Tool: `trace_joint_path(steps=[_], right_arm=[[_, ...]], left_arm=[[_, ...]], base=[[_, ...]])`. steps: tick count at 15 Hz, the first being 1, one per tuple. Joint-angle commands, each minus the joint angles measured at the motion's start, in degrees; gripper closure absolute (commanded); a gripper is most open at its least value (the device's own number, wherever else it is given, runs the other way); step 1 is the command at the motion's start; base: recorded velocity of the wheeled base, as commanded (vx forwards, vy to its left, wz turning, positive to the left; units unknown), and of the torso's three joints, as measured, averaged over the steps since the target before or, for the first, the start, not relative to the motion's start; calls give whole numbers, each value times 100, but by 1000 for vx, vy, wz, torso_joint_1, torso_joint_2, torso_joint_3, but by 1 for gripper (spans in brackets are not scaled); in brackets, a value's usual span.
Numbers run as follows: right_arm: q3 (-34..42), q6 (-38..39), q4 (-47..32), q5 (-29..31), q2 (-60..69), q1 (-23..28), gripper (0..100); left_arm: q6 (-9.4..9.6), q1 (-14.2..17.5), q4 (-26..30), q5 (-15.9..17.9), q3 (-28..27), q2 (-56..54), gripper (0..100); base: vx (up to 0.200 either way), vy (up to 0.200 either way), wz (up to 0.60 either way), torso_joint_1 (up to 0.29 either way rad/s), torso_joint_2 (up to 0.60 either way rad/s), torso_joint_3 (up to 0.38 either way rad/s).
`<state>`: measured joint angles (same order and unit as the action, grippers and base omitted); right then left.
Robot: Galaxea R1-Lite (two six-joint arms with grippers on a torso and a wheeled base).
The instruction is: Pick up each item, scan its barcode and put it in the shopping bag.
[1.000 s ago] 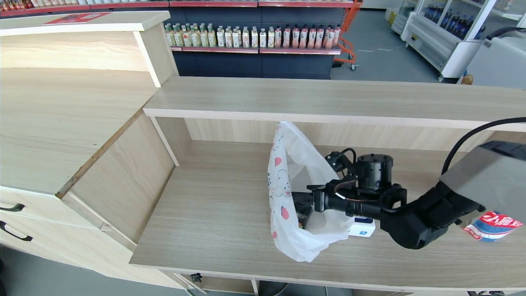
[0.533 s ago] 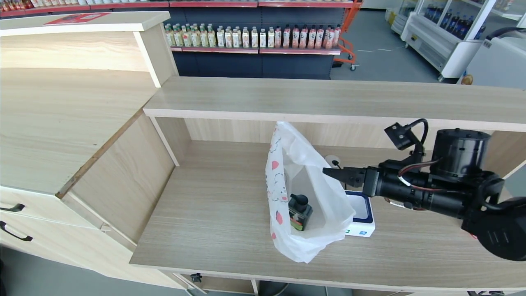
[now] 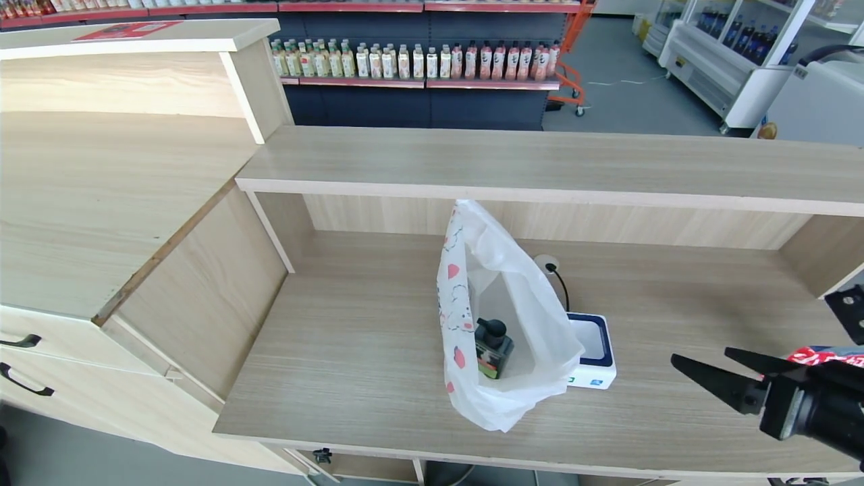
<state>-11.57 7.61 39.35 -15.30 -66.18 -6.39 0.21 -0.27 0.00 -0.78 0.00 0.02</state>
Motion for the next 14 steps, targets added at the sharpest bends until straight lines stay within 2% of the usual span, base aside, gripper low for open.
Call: trace_joint_path(steps=[1,4,8,14], right_arm=[[1157,-585,-2195,581,4140,604,0],[1131,-717,-3874,695,6258,832,0],[1157,-717,-3777,1011,6618,648,0],[1157,-726,-3751,985,6618,648,0]], left_arm=[[6,0,0,-1,0,-2,0],[6,0,0,-1,0,-2,0],[-3,0,0,-1,0,-2,0],[6,0,0,-1,0,-2,0]], base=[[0,0,0,0,0,0],[0,0,0,0,0,0],[0,0,0,0,0,0],[0,0,0,0,0,0]])
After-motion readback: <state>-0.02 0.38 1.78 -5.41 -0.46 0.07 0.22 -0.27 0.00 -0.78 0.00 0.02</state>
